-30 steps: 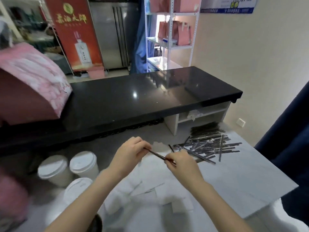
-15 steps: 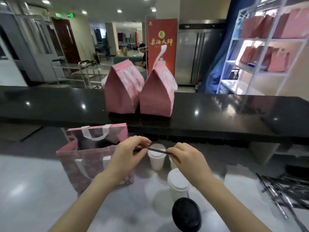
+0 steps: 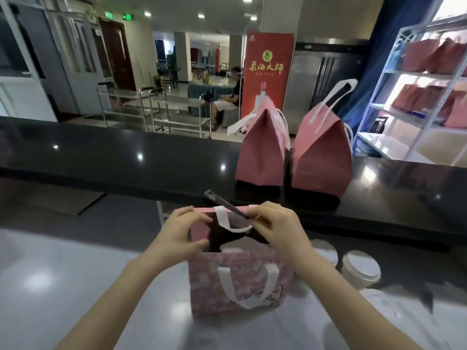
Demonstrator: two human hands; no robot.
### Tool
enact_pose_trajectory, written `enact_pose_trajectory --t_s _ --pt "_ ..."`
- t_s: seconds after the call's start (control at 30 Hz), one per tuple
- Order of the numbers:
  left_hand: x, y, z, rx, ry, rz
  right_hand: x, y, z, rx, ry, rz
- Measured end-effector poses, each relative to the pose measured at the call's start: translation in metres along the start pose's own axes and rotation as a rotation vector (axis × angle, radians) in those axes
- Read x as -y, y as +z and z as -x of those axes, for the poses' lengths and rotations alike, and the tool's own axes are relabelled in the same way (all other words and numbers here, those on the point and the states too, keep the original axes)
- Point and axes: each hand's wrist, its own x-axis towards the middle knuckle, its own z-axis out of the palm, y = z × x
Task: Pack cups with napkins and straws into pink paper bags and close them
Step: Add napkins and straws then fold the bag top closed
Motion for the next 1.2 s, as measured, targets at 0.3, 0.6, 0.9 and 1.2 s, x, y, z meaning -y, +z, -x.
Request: enact_pose_trajectory --t_s 0.3,0.6,0.9,1.2 --pt "0.042 -0.009 0.003 0.143 -0.066 0.018 -0.013 0.026 -0.02 0.383 0.13 0.388" --pt "0.034 -0.004 0.011 0.101 -0.052 0.069 -0.025 0.045 -0.025 0.496 0.077 0.524" --pt "0.006 -0.008 0.016 0.121 -0.065 0.097 -0.051 0.021 -0.016 0.217 -0.045 0.198" --pt "0.014 0.002 -0.012 0.061 -0.094 -0.068 -0.081 0.008 -0.031 0.424 0.007 0.324"
